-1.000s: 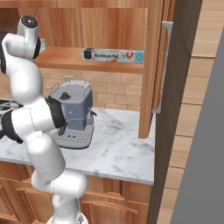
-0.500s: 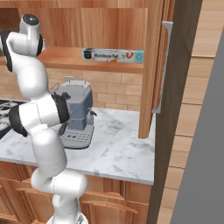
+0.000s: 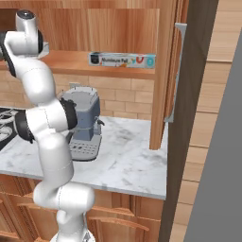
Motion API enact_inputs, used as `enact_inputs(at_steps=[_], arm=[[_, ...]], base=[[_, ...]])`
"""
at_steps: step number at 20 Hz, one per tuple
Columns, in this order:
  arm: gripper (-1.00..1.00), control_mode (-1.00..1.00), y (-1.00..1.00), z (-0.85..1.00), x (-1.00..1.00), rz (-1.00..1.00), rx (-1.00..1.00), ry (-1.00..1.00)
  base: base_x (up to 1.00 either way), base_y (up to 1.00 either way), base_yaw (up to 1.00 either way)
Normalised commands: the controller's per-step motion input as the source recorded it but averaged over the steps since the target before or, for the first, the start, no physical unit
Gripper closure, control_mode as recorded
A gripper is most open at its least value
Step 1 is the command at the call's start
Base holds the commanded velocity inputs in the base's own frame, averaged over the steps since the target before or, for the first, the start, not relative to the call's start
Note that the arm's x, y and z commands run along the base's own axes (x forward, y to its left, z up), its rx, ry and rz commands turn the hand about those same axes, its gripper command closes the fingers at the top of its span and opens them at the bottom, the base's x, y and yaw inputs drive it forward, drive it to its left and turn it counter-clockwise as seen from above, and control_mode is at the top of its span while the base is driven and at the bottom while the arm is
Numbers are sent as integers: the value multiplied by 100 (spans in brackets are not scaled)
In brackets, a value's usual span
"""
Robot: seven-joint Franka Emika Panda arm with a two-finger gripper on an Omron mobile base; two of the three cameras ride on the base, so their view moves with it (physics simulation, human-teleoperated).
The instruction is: Retrieve the tupperware and aluminum foil from the cabinet and place them on the dining counter near the plate with fish and lemon to prepare for storing leftovers.
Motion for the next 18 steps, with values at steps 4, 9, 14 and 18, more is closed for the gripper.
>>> enact_inputs(at_steps=[4, 9, 14, 18], arm=[[-100, -100, 1, -47, 0, 0, -12, 7], [100, -100, 0, -45, -1, 0, -5, 0], [100, -100, -28, -37, -60, -16, 0, -21], [100, -100, -25, -33, -93, -22, 0, -45]], base=[[0, 0, 0], [0, 0, 0], [0, 0, 0], [0, 0, 0]])
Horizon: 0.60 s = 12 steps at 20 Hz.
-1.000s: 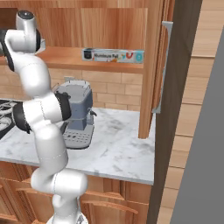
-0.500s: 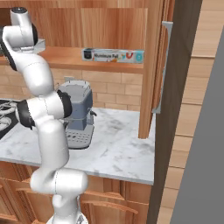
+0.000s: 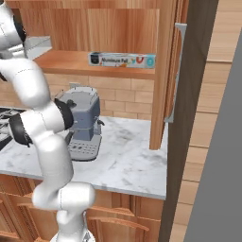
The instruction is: Retrieve the tupperware and aluminum foil from the cabinet and place them on the dining counter near the plate with fish and lemon to prepare for storing leftovers.
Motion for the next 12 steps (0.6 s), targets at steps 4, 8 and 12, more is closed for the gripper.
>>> enact_inputs(at_steps=[4, 8, 12], arm=[[100, -100, -39, -1, -100, -17, 0, -22], [100, -100, -49, 0, -100, -13, 0, -10], [100, -100, -88, -10, -100, -9, 4, -12]], base=[[0, 0, 0], [0, 0, 0], [0, 0, 0]])
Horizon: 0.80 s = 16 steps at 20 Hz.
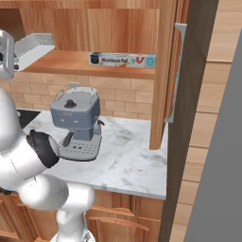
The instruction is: Retrieve the tupperware and aluminum foil from the cabinet and place them on the dining counter near the plate with fish and lemon to prepare for storing leftovers.
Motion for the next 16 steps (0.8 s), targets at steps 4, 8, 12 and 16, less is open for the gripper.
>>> enact_inputs(at_steps=[4, 8, 12, 16], arm=[[100, -100, -100, -31, -97, -12, 16, -10], [100, -100, -100, -29, -88, -5, 25, -8], [100, -100, -100, -7, -77, -3, 26, -5], [100, -100, -100, 0, -88, -2, 23, -1]], base=[[0, 0, 0], [0, 0, 0], [0, 0, 0], [0, 0, 0]])
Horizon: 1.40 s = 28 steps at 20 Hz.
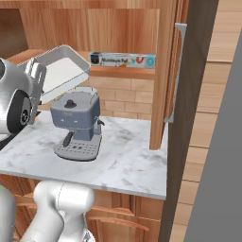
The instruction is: Retrieve the tupperware and aluminum foil from the cabinet and place them on the dining counter near the plate with fish and lemon to prepare for storing leftovers.
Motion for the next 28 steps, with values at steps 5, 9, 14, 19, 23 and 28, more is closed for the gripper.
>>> enact_inputs(at_steps=[5, 9, 14, 19, 23, 28], arm=[[100, -100, -71, -4, -70, -1, 9, 0], [100, -100, -67, -14, -64, -2, 3, 0], [100, -100, 3, -11, -1, 0, 0, 0], [100, -100, 13, 0, 7, 0, 0, 1], [100, 100, 0, 0, 0, 0, 0, 0], [100, 100, 0, 0, 0, 0, 0, 0]], base=[[0, 0, 0], [0, 0, 0], [0, 0, 0], [0, 0, 0], [-2, 4, 0], [-59, 19, 23]])
